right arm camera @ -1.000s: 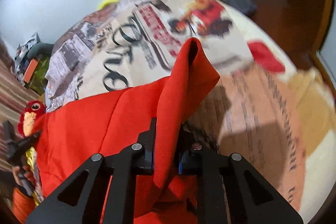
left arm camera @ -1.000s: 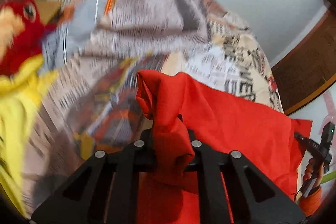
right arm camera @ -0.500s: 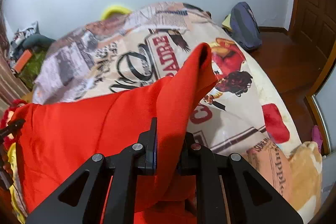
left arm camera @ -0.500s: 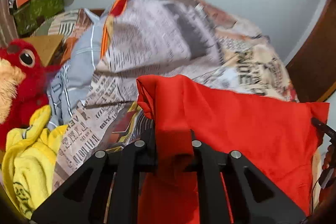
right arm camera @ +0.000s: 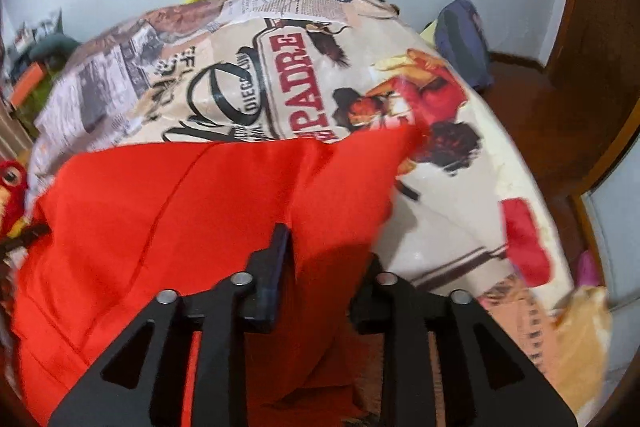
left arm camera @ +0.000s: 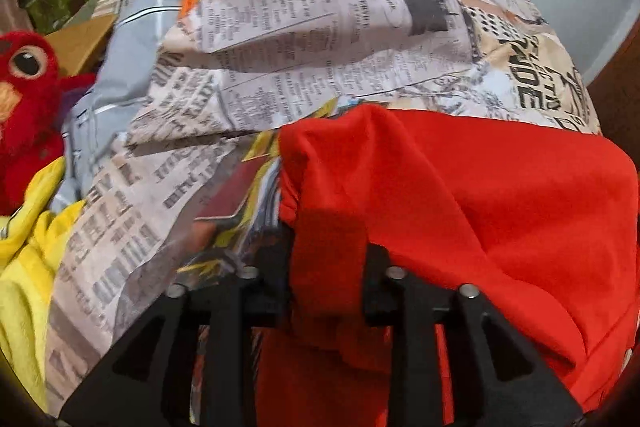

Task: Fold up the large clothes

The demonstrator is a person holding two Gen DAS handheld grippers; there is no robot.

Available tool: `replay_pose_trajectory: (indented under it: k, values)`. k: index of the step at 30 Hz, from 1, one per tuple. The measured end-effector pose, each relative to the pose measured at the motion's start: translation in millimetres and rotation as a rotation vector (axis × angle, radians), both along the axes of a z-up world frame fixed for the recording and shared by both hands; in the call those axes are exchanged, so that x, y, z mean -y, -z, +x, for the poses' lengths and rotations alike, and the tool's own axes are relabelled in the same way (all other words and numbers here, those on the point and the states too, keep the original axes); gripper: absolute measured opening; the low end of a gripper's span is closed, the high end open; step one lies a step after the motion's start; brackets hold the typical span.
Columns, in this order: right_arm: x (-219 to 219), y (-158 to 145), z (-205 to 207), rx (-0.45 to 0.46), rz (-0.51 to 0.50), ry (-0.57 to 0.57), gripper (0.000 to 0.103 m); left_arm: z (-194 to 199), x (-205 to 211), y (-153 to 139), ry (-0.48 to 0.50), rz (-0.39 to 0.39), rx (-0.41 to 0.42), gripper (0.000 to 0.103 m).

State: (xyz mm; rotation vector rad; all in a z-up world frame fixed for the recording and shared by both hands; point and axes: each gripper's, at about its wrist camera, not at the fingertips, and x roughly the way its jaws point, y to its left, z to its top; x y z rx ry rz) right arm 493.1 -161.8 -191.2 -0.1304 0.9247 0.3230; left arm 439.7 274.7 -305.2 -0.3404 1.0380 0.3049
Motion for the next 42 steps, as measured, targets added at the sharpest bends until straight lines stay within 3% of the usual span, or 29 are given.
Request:
replay_pose_trajectory:
  k: [7,11,15,18,20,23,30,35,42]
  values:
    - [2.0,-24.7,-30.0,0.034,-0.176,-0.032,0.028,-23.9,1.9,-33.2,0.005,0.043,-0.017,0.036]
    - [4.9,-47.0,-53.9,0.052,-0.186,-0.054,0.029,-52.8,11.8,-70.7,0.028,0.071,0.03,0.04]
    - [8.7,-77.5,-87.2,0.091,-0.15,-0.07,0.045,-83.6,28.2,-105.6,0.063,0.115,0.072,0.052]
    - [10.3,-98.5,-115.3,0.134,-0.138,-0.088,0.053,-112.6,36.9,-128.2,0.078,0.127,0.099,0.07]
    - [14.2,-110.2,-134.0,0.14,-0.111,-0.093,0.07,-131.4,40.9,-138.7,0.082,0.13,0.124,0.073]
    - [22.3,-118.8,-158.0,0.139,-0.05,-0.105,0.078,-166.9,47.4,-149.4,0.102,0.117,0.152,0.08]
    - [38.4,-111.1,-191.0,0.089,-0.009,-0.127,0.078,-215.9,58.6,-128.0,0.143,0.076,0.086,0.083]
    - [49.7,-89.8,-200.6,0.022,-0.047,-0.117,0.078,-240.6,57.5,-83.1,0.161,-0.07,-0.018,0.083]
    - [74.2,-39.3,-209.2,-0.126,-0.033,-0.065,0.078,-263.9,66.8,-34.0,0.167,-0.207,-0.12,0.083]
